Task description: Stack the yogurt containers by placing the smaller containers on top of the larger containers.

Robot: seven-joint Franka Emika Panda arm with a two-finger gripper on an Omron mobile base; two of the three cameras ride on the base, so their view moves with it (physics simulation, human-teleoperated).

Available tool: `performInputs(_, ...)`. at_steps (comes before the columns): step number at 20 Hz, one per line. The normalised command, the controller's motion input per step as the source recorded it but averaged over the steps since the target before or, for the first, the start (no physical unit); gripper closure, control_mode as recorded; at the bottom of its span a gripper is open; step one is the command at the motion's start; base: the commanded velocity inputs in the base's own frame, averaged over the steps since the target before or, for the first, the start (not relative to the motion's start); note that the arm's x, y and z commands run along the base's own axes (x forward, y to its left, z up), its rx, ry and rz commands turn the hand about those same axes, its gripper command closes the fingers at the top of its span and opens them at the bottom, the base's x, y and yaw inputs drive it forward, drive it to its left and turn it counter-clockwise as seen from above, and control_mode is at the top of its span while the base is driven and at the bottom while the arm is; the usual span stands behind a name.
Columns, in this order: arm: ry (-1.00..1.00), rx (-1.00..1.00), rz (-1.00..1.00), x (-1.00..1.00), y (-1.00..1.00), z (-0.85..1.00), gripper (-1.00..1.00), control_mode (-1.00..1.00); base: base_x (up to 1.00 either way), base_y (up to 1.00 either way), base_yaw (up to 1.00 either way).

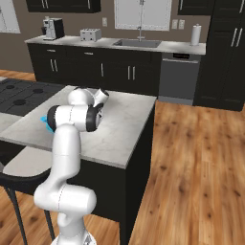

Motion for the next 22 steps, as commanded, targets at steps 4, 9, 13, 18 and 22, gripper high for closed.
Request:
performInputs(4, 0.0, 0.0, 0.0, 0.09, 0.04, -0.09, -1.0, -1.0, 0.0, 0.0, 0.0)
performInputs(9, 0.0, 0.0, 0.0, 0.07, 0.03, -0.09, -1.0, -1.0, 0.0, 0.0, 0.0)
performInputs(13, 0.0, 0.0, 0.0, 0.04, 0.02, -0.09, -1.0, -1.0, 0.0, 0.0, 0.0)
performInputs(18, 0.0, 0.0, 0.0, 0.01, 0.05, -0.07, 1.0, -1.0, 0.0, 0.0, 0.0)
performInputs(22, 0.0, 0.0, 0.0, 0.0, 0.0, -0.04, 1.0, -1.0, 0.0, 0.0, 0.0)
